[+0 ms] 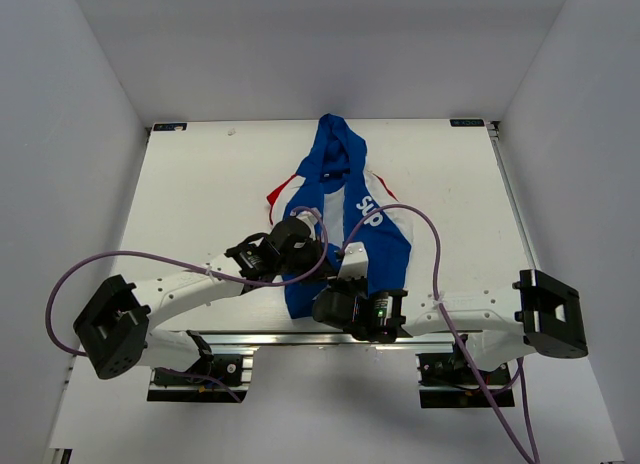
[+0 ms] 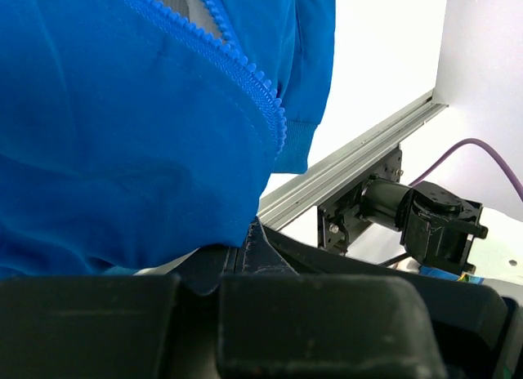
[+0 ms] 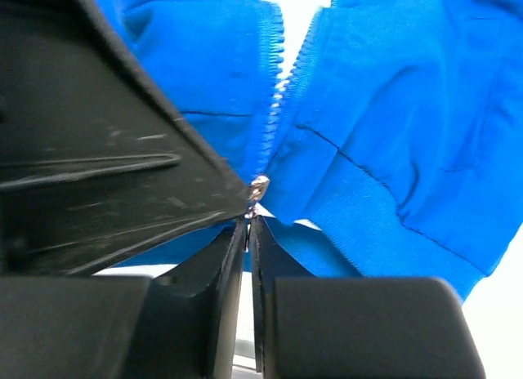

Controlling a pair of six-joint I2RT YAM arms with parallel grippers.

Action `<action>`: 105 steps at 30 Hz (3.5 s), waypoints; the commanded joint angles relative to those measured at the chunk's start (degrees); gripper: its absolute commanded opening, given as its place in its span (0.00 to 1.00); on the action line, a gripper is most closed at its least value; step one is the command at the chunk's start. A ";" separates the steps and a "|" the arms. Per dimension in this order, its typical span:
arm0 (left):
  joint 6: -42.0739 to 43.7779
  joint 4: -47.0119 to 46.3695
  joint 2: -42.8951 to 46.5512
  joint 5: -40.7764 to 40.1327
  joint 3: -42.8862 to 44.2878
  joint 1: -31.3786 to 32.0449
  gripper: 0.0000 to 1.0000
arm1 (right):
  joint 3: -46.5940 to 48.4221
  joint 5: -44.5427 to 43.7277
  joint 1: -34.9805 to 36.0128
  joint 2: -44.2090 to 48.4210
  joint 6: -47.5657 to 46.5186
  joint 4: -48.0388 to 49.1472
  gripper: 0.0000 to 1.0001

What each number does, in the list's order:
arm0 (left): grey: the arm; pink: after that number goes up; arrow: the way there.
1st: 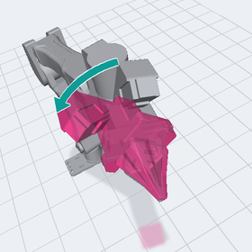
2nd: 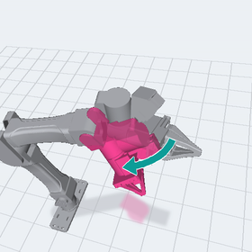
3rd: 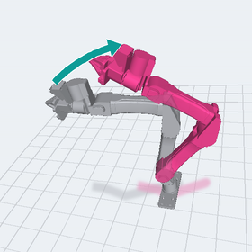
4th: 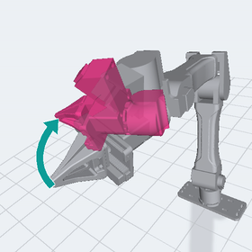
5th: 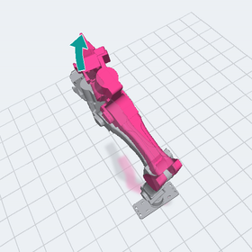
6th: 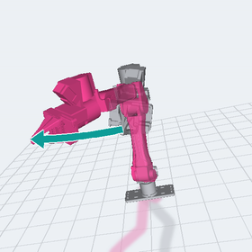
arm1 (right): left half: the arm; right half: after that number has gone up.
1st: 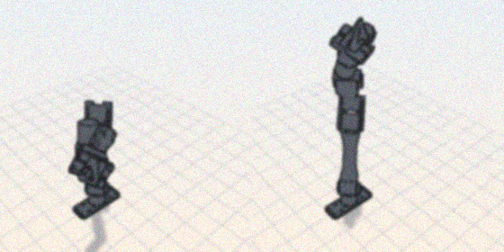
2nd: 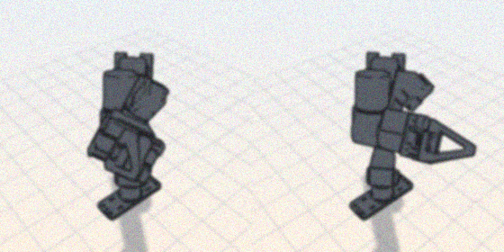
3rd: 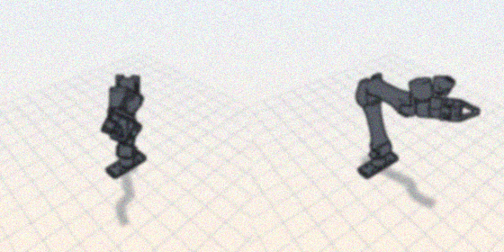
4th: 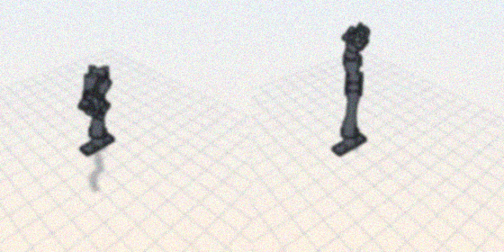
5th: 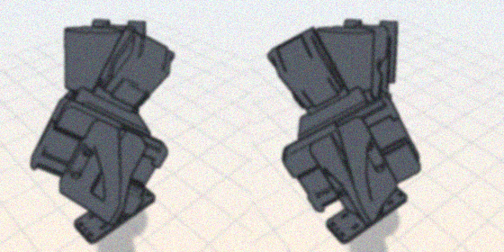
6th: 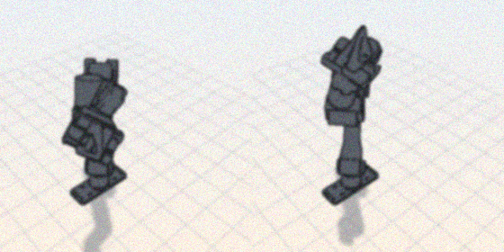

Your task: Zip up the jacket

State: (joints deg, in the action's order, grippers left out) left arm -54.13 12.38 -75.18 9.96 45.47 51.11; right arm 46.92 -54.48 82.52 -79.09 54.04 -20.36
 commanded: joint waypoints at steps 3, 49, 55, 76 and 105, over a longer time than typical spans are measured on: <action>-0.10 0.19 3.11 0.68 -0.12 0.21 0.00 | 2.04 -4.23 -0.26 0.16 2.74 -4.07 0.07; 10.71 24.11 -1.11 -4.51 11.74 2.76 0.00 | 12.93 28.57 -13.00 7.02 -46.66 -15.31 0.00; 12.46 22.16 -0.23 -1.79 11.48 2.76 0.00 | 16.62 40.15 -13.09 5.70 -48.07 -19.01 0.00; 13.96 24.27 0.56 3.05 11.66 3.20 0.00 | 26.29 -3.10 -17.12 0.34 -38.39 -18.67 0.00; 30.09 22.43 10.32 -10.57 14.64 4.35 0.85 | 22.16 47.61 -23.89 8.25 -51.67 -15.76 0.00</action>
State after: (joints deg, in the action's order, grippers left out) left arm -31.81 33.56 -63.29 -0.25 59.33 55.24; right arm 68.45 -12.67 59.66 -71.09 4.05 -38.79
